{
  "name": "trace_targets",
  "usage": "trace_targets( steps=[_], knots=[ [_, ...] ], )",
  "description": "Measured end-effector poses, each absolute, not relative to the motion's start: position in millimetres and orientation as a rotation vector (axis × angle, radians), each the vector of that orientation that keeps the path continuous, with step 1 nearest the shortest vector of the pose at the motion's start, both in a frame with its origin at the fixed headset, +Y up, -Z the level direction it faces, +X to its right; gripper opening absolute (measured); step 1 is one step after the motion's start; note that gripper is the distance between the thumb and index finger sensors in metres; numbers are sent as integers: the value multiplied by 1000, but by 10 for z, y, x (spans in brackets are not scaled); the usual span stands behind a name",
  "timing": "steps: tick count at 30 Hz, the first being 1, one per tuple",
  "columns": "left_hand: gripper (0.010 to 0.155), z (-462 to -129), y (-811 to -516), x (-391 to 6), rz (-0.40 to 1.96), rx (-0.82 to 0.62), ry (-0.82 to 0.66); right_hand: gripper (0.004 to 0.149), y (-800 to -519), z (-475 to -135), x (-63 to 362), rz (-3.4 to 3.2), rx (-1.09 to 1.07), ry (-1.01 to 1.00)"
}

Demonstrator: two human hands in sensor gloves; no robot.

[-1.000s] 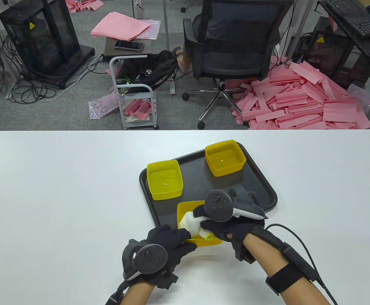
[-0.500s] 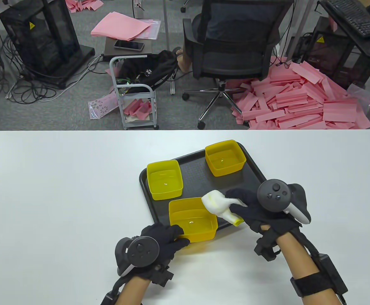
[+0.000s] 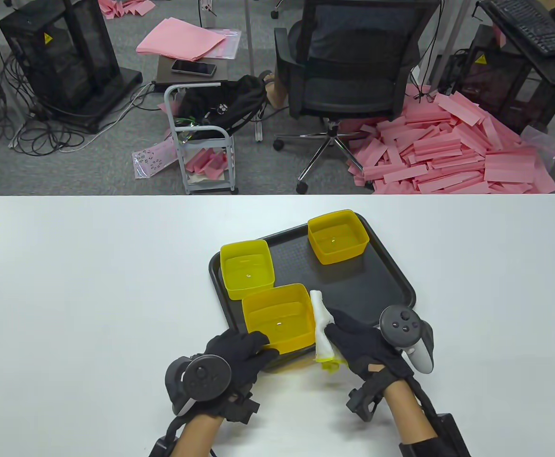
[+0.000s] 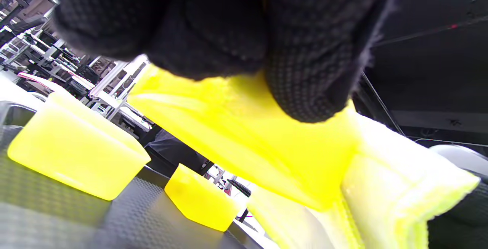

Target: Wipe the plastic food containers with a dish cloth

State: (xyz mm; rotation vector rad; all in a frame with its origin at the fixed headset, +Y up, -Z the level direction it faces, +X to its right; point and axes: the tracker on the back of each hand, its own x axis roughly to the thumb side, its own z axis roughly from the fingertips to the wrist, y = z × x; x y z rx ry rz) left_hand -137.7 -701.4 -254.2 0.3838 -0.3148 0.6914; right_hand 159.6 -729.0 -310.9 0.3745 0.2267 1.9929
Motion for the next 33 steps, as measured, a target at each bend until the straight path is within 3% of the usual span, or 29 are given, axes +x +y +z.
trace_targets(
  steps=[4,15,27,33],
  knots=[
    [40,-2528,-7005,-1359,700,388,-338,65,-7411,-2999,1533,1949,354,97],
    [39,-2424,-6951,-1135,694,392,-510,62,-7520,-2940,1770,1739,294,43],
    [40,-2340,-6914,-973,744,349,-664,60,-7627,-3020,1970,1500,255,127],
    [40,-2336,-6913,-952,817,305,-741,58,-7696,-3072,2020,1289,319,287]
  ],
)
